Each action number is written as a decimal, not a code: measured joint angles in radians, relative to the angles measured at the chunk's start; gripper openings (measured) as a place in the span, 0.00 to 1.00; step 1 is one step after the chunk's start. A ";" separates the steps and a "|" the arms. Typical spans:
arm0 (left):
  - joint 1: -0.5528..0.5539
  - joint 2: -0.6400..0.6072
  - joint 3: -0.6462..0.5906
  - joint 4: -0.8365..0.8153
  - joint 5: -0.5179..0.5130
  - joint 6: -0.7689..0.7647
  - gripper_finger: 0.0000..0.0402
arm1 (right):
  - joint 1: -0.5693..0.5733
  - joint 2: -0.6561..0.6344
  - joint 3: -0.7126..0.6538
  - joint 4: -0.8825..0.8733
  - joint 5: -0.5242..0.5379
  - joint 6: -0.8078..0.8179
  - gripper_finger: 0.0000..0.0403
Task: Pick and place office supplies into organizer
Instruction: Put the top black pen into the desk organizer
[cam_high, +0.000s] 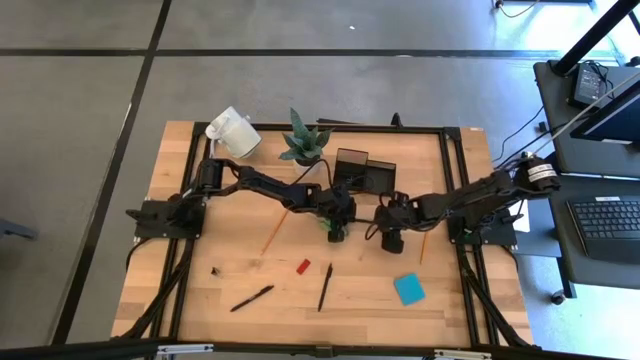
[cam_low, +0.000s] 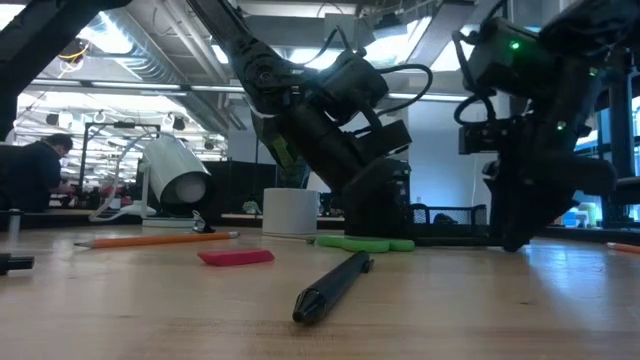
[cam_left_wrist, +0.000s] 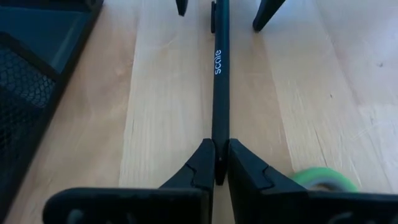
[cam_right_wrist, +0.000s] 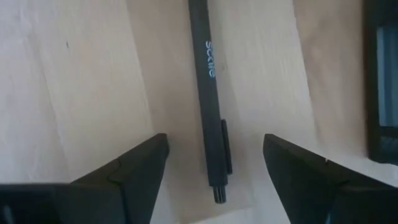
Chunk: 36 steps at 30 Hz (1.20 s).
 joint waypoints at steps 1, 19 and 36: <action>0.000 0.000 0.000 -0.001 0.001 0.001 0.04 | 0.005 0.000 -0.012 0.007 0.003 0.018 0.67; 0.016 0.000 -0.002 -0.017 0.049 -0.083 0.04 | 0.080 -0.018 -0.059 0.018 0.060 0.154 0.66; 0.015 0.000 -0.003 -0.017 0.055 -0.073 0.04 | -0.017 -0.019 -0.056 0.032 -0.070 -0.014 0.35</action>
